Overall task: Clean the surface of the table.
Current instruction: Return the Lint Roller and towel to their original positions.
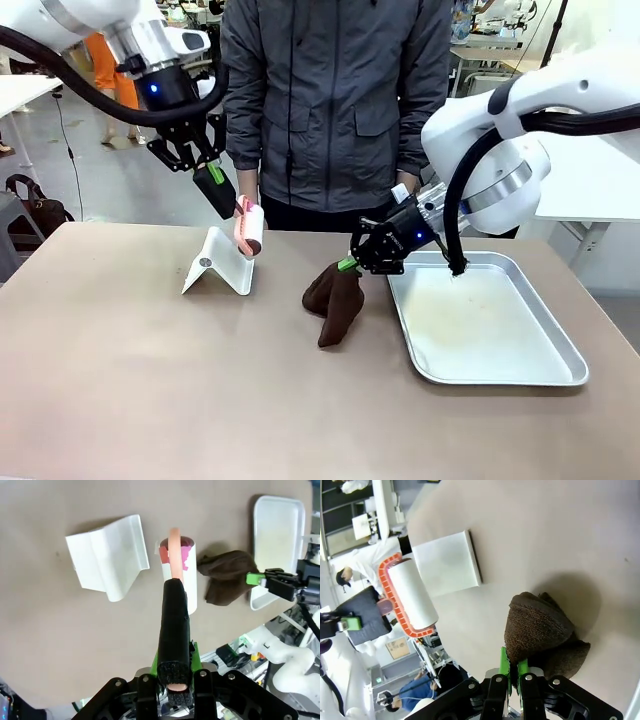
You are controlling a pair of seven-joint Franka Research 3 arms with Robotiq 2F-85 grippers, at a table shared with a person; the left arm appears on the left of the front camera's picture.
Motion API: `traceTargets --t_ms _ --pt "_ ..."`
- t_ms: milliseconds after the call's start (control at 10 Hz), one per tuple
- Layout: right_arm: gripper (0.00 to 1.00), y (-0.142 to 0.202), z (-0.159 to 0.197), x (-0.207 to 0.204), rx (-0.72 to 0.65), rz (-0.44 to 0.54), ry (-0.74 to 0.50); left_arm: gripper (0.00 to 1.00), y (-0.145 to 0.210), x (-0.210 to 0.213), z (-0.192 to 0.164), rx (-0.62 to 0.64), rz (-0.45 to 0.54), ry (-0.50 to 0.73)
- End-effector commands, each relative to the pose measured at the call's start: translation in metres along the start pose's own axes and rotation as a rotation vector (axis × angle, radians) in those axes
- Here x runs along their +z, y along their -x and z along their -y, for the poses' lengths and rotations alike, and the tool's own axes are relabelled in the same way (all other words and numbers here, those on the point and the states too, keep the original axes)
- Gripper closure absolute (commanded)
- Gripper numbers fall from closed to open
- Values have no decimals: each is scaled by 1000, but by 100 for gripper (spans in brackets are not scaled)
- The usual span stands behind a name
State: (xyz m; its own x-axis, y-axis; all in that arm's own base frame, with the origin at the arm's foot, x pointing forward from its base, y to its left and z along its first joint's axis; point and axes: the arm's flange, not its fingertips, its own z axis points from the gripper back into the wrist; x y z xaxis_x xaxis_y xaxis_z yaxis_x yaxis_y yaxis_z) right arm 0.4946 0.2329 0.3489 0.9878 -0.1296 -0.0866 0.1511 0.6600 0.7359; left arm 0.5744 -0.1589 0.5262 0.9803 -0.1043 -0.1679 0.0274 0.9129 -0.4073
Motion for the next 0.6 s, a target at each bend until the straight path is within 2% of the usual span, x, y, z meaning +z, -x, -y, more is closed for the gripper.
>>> traceTargets --t_ms 0,100,200,500 --pt "94 -4 1 6 38 -11 9 77 -8 -2 0 27 -44 16" --pt "94 -3 4 14 0 -61 -8 77 -8 -5 -4 26 -75 33" --pt "94 -2 2 3 2 2 4 77 -6 -9 -4 7 -22 3" --pt "94 -3 6 5 -4 -19 0 77 -6 -9 -4 7 -22 3"
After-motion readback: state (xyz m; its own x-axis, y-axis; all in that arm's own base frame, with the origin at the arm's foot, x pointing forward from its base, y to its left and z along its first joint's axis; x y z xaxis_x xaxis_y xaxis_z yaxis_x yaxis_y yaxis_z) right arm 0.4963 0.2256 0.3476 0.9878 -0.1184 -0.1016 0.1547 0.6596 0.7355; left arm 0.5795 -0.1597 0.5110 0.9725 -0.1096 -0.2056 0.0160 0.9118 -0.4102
